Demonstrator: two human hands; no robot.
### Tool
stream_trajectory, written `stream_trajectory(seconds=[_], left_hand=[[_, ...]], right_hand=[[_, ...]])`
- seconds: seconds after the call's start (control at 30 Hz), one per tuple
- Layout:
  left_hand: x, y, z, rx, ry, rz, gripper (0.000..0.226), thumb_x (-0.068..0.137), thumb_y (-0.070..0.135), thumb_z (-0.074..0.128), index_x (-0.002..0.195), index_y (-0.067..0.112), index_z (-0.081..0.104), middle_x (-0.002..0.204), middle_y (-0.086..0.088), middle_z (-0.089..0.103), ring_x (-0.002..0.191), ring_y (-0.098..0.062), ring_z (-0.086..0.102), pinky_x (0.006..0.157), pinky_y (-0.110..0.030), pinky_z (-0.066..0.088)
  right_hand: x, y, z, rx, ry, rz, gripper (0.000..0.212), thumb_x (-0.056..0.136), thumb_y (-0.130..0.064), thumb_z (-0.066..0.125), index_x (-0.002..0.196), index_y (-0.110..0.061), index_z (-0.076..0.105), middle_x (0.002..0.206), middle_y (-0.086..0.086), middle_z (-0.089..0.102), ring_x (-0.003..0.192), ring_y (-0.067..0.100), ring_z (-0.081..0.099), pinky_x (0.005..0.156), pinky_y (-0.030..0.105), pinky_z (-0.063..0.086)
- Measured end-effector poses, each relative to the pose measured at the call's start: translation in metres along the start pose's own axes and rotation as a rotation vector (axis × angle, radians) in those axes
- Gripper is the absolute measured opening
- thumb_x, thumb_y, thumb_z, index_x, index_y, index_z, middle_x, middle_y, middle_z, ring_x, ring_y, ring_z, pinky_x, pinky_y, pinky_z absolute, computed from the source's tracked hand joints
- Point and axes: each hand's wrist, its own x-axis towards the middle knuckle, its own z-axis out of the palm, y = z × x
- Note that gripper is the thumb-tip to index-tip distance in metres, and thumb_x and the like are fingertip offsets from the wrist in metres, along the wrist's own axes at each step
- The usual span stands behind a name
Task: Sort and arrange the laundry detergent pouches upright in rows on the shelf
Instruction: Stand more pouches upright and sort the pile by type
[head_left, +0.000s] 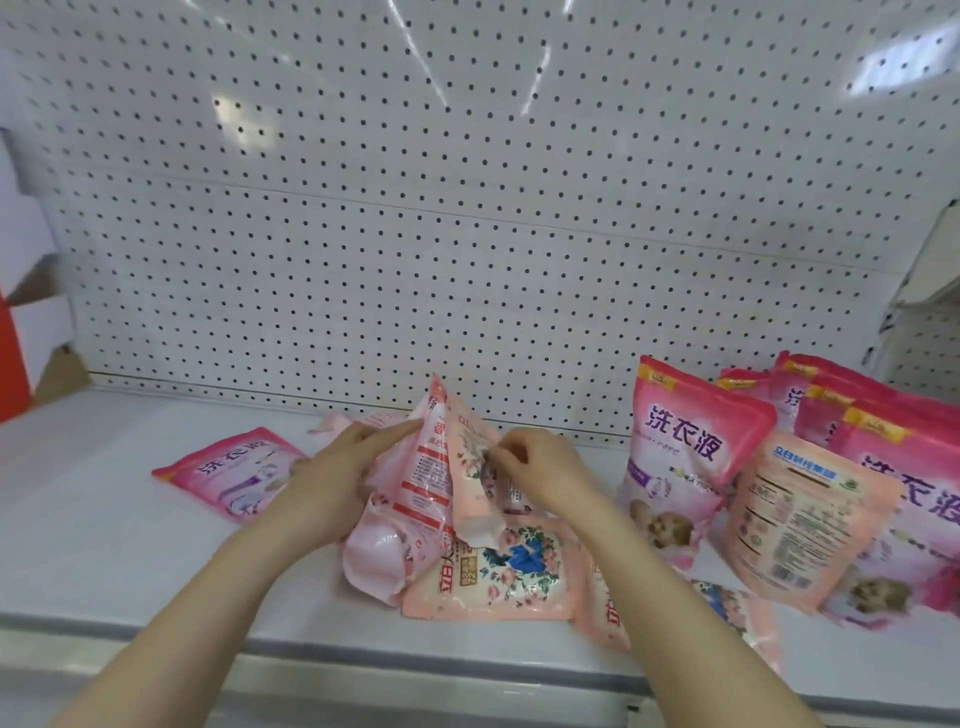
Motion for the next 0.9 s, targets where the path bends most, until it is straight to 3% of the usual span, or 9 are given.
stream_trajectory(seconds=[0.07, 0.17, 0.3, 0.4, 0.47, 0.57, 0.67, 0.8, 0.9], left_hand=[[-0.002, 0.001, 0.000, 0.014, 0.002, 0.018, 0.084, 0.088, -0.003, 0.045, 0.137, 0.062, 0.021, 0.136, 0.009, 0.046, 0.115, -0.016, 0.050, 0.094, -0.044, 0.046], [-0.004, 0.006, -0.003, -0.064, 0.065, -0.018, 0.054, 0.096, 0.009, 0.044, 0.134, 0.048, 0.044, 0.119, 0.012, 0.057, 0.099, -0.013, 0.057, 0.074, -0.027, 0.049], [0.004, 0.016, -0.015, -0.085, 0.258, -0.040, 0.030, 0.095, 0.033, 0.053, 0.124, 0.032, 0.058, 0.111, 0.010, 0.066, 0.088, -0.008, 0.059, 0.075, -0.025, 0.044], [0.015, 0.026, -0.017, -0.081, 0.257, -0.062, 0.046, 0.090, 0.043, 0.057, 0.133, 0.027, 0.050, 0.116, 0.009, 0.064, 0.096, -0.011, 0.059, 0.086, -0.030, 0.048], [0.023, 0.030, -0.013, -0.053, 0.192, -0.081, 0.056, 0.088, 0.050, 0.058, 0.137, 0.024, 0.047, 0.117, 0.007, 0.064, 0.099, -0.013, 0.060, 0.089, -0.031, 0.048], [0.030, 0.037, -0.005, -0.050, 0.138, -0.118, 0.053, 0.085, 0.053, 0.059, 0.127, 0.021, 0.056, 0.106, 0.002, 0.069, 0.091, -0.015, 0.061, 0.079, -0.028, 0.046], [0.032, 0.045, 0.003, -0.026, 0.178, -0.096, 0.028, 0.090, 0.042, 0.055, 0.080, 0.017, 0.063, 0.069, 0.001, 0.061, 0.065, -0.017, 0.055, 0.055, -0.026, 0.036], [0.035, 0.047, 0.010, -0.005, 0.186, -0.079, 0.038, 0.097, 0.024, 0.043, 0.060, 0.017, 0.039, 0.054, 0.003, 0.043, 0.051, -0.013, 0.038, 0.050, -0.027, 0.027], [0.037, 0.041, 0.011, -0.015, 0.197, -0.085, 0.036, 0.097, 0.024, 0.043, 0.062, 0.015, 0.041, 0.058, 0.000, 0.048, 0.056, -0.018, 0.044, 0.053, -0.030, 0.033]], right_hand=[[0.009, 0.005, 0.008, 0.055, 0.060, -0.007, 0.038, 0.097, -0.045, 0.054, 0.127, -0.021, 0.057, 0.123, 0.000, 0.064, 0.111, 0.020, 0.060, 0.090, 0.031, 0.047], [0.022, -0.005, 0.001, 0.166, -0.073, -0.101, 0.055, 0.097, -0.030, 0.055, 0.149, -0.027, 0.036, 0.150, -0.006, 0.043, 0.134, 0.017, 0.045, 0.100, 0.027, 0.040], [0.042, -0.013, -0.009, 0.360, -0.315, -0.013, 0.058, 0.092, -0.027, 0.061, 0.146, -0.029, 0.041, 0.135, -0.006, 0.052, 0.118, 0.014, 0.055, 0.090, 0.026, 0.046], [0.051, -0.012, -0.014, 0.203, -0.213, -0.045, 0.024, 0.086, -0.031, 0.070, 0.098, -0.010, 0.069, 0.091, 0.004, 0.071, 0.083, 0.021, 0.066, 0.072, 0.032, 0.052], [0.049, -0.013, -0.030, 0.114, -0.084, -0.055, 0.025, 0.086, -0.029, 0.072, 0.071, -0.011, 0.063, 0.067, -0.001, 0.060, 0.065, 0.017, 0.058, 0.056, 0.026, 0.042], [0.040, -0.016, -0.070, -0.093, 0.239, -0.063, 0.020, 0.089, -0.028, 0.067, 0.078, -0.013, 0.061, 0.069, -0.002, 0.058, 0.072, 0.021, 0.056, 0.061, 0.031, 0.044], [0.031, -0.017, -0.103, -0.231, 0.469, -0.090, 0.017, 0.093, -0.027, 0.061, 0.080, -0.018, 0.058, 0.073, 0.003, 0.062, 0.075, 0.030, 0.059, 0.065, 0.037, 0.049], [0.036, -0.008, -0.109, -0.339, 0.547, -0.064, 0.008, 0.097, -0.018, 0.055, 0.095, -0.017, 0.062, 0.082, 0.008, 0.061, 0.082, 0.034, 0.060, 0.063, 0.034, 0.037], [0.048, 0.008, -0.090, -0.436, 0.457, 0.011, 0.020, 0.092, -0.006, 0.051, 0.076, -0.018, 0.051, 0.070, 0.002, 0.053, 0.079, 0.031, 0.062, 0.060, 0.032, 0.034]])
